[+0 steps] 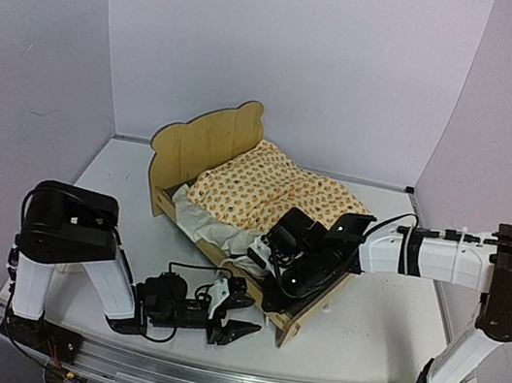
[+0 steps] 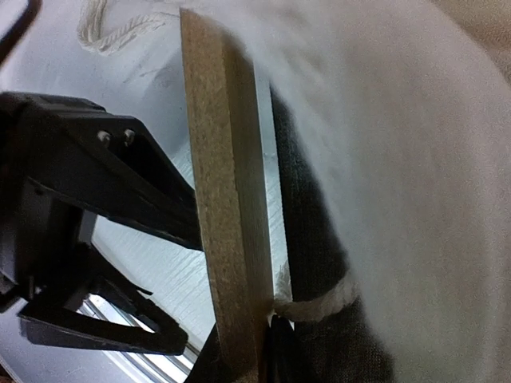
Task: Set up the pet bed
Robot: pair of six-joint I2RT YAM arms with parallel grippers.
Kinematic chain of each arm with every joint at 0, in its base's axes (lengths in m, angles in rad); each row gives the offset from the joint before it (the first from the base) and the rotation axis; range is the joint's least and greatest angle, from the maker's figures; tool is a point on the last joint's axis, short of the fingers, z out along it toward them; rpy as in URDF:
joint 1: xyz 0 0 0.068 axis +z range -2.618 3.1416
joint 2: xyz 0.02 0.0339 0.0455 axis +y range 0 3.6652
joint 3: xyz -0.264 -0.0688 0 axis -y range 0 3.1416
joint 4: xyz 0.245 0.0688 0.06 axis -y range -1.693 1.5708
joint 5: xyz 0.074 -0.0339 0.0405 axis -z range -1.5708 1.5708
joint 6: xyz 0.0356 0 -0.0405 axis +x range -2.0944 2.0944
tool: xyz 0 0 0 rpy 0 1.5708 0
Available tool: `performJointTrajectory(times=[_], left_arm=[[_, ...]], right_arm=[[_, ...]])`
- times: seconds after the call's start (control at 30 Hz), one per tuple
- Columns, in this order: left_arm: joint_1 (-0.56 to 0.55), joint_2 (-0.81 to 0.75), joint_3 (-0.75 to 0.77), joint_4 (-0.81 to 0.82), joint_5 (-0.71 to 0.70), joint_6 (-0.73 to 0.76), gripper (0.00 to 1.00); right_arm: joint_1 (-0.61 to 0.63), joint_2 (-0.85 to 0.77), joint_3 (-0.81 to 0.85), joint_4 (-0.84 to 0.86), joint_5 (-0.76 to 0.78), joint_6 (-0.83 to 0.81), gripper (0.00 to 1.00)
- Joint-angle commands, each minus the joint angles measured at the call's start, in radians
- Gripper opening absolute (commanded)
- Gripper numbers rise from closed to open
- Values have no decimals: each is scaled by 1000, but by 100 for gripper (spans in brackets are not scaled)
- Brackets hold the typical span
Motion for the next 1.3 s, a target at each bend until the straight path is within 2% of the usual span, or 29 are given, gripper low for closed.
performJointTrajectory(times=[0.0, 0.13, 0.3, 0.4, 0.43, 0.57, 0.6, 0.7, 0.73, 0.8, 0.9, 1.0, 1.1, 1.27], left_arm=[[-2, 125, 90, 181, 32, 64, 63], [-1, 188, 154, 179, 52, 58, 65], [16, 236, 216, 170, 8, 51, 65], [29, 245, 231, 168, 6, 58, 58], [33, 238, 230, 164, 10, 58, 54], [32, 155, 156, 131, -25, 85, 8], [29, 106, 112, 109, -36, 100, 1], [18, -108, 5, -99, -5, 135, 0], [17, -184, -1, -281, 57, 139, 0], [17, -301, 16, -532, 138, 111, 0], [17, -411, -1, -704, 233, 31, 0], [18, -507, -57, -720, 293, -63, 0], [17, -596, -93, -732, 342, -134, 0], [18, -701, -129, -752, 407, -185, 0]], right_arm=[[-14, -91, 85, 88, -85, 116, 0], [-15, -110, 83, 88, -62, 117, 0], [-14, -117, 78, 99, -62, 129, 0], [-14, -117, 83, 100, -72, 128, 0], [-14, -118, 81, 101, -70, 127, 0], [-15, -122, 55, 104, -48, 101, 0], [-15, -121, 46, 104, -46, 88, 0], [-14, -116, 14, 104, -43, 39, 0], [-14, -116, 2, 104, -36, 29, 0], [-14, -115, -22, 105, -16, 10, 0], [-14, -122, -64, 106, 7, -21, 1], [-14, -123, -73, 81, 9, -63, 16], [-14, -139, -29, -24, -46, -106, 29], [-15, -254, 1, -169, -202, -242, 65]])
